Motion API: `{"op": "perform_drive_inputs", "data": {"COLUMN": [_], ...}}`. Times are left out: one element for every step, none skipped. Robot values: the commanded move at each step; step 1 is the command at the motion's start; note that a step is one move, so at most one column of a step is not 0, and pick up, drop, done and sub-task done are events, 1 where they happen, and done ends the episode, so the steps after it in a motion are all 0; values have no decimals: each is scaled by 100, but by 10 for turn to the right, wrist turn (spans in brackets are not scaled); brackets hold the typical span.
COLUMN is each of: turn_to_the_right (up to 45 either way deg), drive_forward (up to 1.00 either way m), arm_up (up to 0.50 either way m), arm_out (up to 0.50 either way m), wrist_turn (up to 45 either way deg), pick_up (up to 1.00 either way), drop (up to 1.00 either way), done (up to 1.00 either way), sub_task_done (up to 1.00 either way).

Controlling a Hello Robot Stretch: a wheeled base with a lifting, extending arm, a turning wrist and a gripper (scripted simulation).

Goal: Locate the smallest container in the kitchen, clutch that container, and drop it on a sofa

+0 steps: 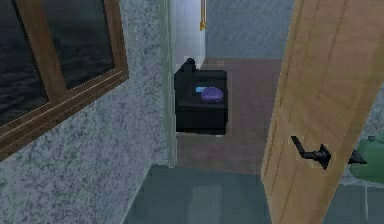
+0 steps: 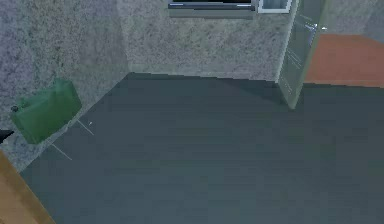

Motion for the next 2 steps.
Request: {"op": "perform_drive_inputs", "data": {"turn_to_the_right": [120,0], "drive_forward": [0,100], "arm_up": [0,0], "arm_out": [0,0], "wrist_turn": [0,0], "pick_up": [0,0], "drop": [0,0], "done": [0,0], "sub_task_done": [0,0]}}
